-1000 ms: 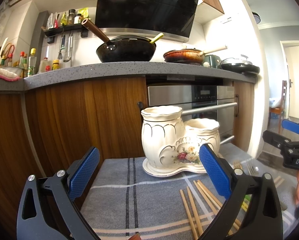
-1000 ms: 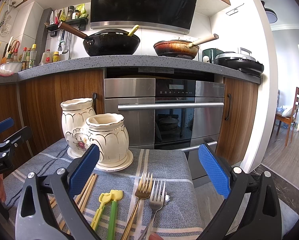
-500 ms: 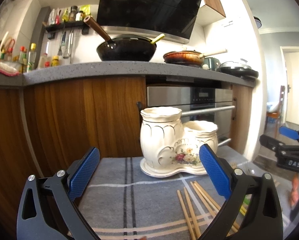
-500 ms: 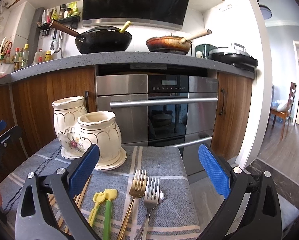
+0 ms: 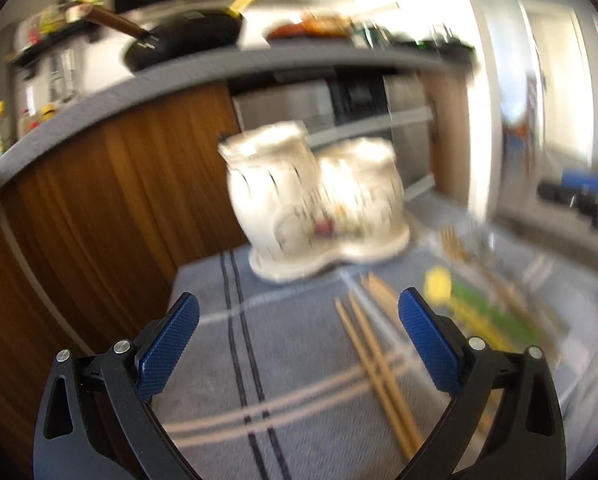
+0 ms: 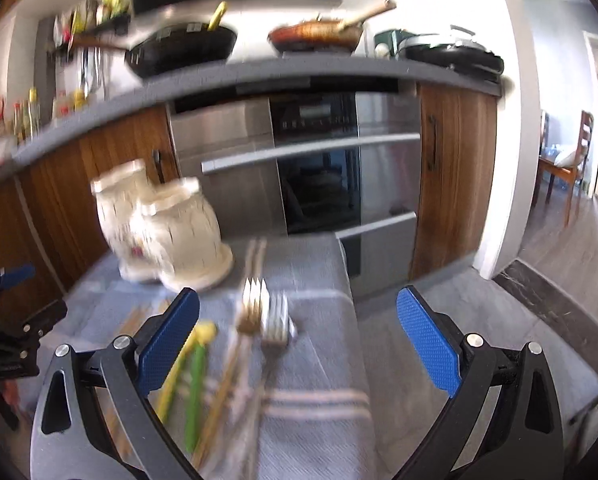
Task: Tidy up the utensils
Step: 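Lower the left tool to the chopsticks while the right tool approaches the silver fork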
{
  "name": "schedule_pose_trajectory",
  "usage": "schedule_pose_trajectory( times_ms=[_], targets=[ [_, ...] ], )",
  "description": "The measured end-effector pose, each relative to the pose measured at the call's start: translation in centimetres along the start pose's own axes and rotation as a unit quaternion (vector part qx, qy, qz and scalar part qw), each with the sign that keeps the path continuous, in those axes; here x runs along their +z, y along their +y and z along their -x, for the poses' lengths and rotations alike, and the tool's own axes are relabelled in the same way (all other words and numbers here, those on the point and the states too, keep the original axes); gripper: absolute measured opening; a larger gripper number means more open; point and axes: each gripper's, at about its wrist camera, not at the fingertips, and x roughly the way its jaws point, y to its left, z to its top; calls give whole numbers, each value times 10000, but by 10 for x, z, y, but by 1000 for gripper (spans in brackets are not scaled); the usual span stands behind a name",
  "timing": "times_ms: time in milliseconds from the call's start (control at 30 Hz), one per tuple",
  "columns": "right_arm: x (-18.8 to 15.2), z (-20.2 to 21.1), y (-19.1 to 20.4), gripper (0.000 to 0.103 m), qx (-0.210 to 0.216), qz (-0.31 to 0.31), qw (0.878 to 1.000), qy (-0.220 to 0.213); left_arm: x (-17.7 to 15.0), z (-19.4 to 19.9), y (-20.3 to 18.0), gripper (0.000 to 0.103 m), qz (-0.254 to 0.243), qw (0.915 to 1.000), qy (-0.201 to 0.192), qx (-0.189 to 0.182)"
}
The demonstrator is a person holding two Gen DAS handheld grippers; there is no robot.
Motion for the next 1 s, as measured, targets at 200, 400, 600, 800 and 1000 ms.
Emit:
schedule_pose_trajectory(
  times_ms=[200,400,600,800,1000],
  targets=[
    [-19,-2,7,98,122,352,9968,705,-14,-26,-2,98,-8,9966,820,-41],
    [-21,-7,7,95,106,317,9950,946,-16,-40,5,85,184,9907,1308,-337],
    [-22,-14,9,83,205,253,9921,1208,-20,-48,4,61,411,9831,1610,-768],
    [-24,-17,10,70,363,192,9897,1369,-20,-54,-1,40,397,9771,1767,-1121],
    [-26,-27,13,48,407,162,9857,1628,-19,-60,6,13,414,9765,1822,-1077]
  ],
)
